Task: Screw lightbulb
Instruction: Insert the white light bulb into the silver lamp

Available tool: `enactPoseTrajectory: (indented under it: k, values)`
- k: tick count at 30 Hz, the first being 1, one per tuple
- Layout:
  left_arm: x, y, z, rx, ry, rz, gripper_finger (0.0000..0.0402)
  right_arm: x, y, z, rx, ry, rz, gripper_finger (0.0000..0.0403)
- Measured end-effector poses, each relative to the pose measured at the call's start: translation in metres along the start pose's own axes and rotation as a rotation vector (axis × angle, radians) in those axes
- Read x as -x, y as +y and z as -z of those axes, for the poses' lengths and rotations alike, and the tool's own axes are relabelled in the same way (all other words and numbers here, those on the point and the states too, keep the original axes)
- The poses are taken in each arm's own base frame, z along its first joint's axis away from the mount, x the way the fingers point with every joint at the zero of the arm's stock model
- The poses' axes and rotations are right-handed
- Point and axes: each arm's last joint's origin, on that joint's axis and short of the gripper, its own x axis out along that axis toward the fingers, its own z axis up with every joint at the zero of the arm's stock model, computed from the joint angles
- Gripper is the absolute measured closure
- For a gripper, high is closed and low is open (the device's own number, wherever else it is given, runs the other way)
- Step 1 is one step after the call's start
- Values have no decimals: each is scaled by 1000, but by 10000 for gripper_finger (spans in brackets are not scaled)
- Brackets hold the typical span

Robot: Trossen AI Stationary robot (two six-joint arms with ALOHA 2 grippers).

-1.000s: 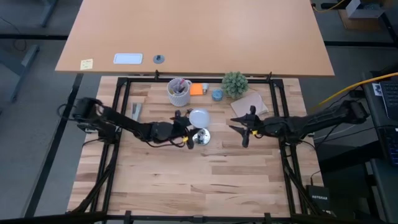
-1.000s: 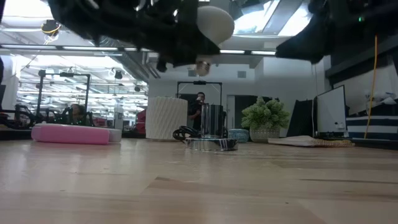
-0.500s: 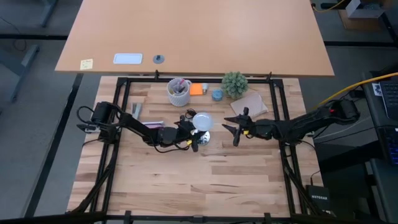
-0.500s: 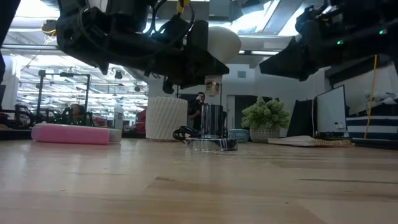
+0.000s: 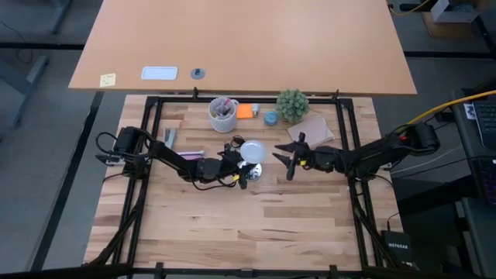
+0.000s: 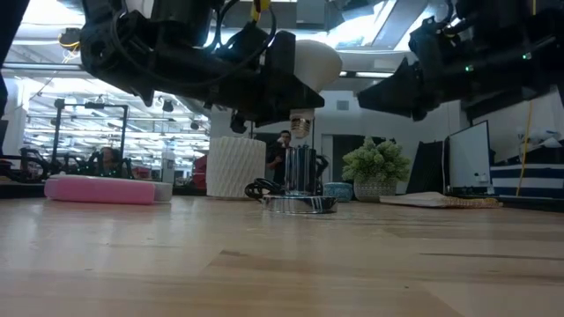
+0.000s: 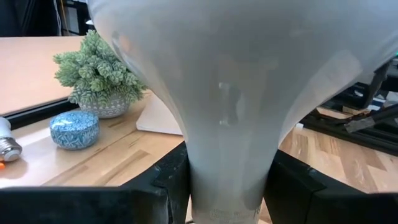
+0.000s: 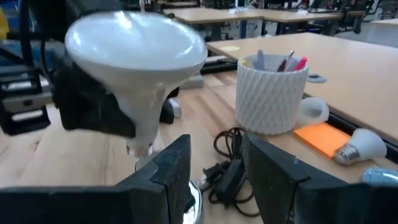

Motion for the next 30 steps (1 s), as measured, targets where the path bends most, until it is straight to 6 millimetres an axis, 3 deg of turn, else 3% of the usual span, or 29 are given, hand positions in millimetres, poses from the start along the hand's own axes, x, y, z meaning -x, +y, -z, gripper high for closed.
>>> enactPoseTrajectory:
  k: [17,30]
  values:
    - [0,0,4,67,34,-8,249,0,1,6,15,59,-44,253]
    - [0,1,5,12,45,-11,249,-4,5,-16,-11,-90,-73,253]
